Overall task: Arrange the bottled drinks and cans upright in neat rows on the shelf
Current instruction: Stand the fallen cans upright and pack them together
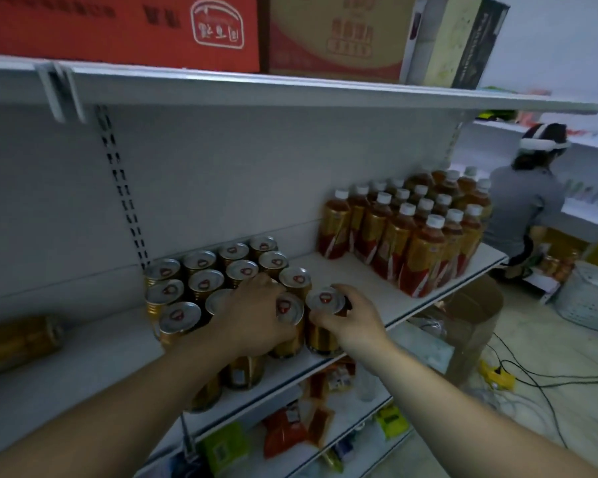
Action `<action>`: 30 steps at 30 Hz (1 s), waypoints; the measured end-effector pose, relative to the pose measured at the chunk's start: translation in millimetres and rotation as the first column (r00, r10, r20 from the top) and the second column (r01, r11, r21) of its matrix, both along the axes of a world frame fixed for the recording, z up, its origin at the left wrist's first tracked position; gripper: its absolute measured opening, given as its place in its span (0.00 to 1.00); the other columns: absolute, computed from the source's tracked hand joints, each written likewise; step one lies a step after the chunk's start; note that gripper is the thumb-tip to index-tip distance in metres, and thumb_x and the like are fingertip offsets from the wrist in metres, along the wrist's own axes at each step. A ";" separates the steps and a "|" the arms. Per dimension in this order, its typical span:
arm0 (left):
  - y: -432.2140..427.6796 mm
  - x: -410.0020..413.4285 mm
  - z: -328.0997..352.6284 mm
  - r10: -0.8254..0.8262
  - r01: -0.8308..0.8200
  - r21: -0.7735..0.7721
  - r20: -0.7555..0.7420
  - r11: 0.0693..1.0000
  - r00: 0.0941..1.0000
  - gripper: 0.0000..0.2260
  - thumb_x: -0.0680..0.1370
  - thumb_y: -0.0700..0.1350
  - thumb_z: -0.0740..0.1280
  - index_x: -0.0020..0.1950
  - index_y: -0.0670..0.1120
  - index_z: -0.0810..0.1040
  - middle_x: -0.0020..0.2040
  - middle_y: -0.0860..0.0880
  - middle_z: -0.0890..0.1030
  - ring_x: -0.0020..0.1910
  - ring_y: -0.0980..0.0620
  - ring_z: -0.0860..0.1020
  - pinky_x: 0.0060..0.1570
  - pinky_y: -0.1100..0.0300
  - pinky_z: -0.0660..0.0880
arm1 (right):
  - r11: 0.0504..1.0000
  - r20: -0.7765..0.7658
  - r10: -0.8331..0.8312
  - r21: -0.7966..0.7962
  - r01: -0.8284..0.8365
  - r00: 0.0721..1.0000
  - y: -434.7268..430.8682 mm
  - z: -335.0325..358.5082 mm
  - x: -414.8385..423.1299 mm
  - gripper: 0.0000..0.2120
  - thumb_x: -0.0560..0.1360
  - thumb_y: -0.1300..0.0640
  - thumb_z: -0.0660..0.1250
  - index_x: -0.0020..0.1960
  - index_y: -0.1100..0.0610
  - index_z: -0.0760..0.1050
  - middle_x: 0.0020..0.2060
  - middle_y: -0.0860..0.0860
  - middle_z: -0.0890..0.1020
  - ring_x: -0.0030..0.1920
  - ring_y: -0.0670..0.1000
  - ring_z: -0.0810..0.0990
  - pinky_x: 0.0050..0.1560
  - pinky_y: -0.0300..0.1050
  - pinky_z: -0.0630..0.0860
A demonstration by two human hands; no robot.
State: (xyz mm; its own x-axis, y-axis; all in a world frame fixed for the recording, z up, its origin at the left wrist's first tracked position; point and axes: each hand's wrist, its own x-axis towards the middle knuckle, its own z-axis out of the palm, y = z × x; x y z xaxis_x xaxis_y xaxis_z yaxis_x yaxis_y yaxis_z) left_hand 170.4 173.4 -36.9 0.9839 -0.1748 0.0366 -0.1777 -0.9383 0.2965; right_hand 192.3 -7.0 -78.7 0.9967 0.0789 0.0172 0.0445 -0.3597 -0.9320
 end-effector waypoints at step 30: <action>17.9 -40.6 -26.1 0.493 -0.451 0.211 -0.239 0.867 0.837 0.43 0.70 0.68 0.64 0.76 0.62 0.40 0.78 0.55 0.40 0.77 0.46 0.39 0.71 0.35 0.42 | 0.180 -0.130 0.723 -0.913 -0.366 0.679 10.5 9.6 78.0 0.54 0.63 0.19 0.53 0.78 0.47 0.42 0.79 0.49 0.47 0.77 0.61 0.45 0.72 0.68 0.49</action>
State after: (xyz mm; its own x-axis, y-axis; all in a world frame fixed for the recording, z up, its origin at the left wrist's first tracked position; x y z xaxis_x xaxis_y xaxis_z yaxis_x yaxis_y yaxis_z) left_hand 129.8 191.3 -63.0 0.9133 0.3308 -0.2378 0.3665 -0.9219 0.1252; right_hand 270.2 3.4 -69.1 0.6367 0.7461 -0.1948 0.7552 -0.6544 -0.0378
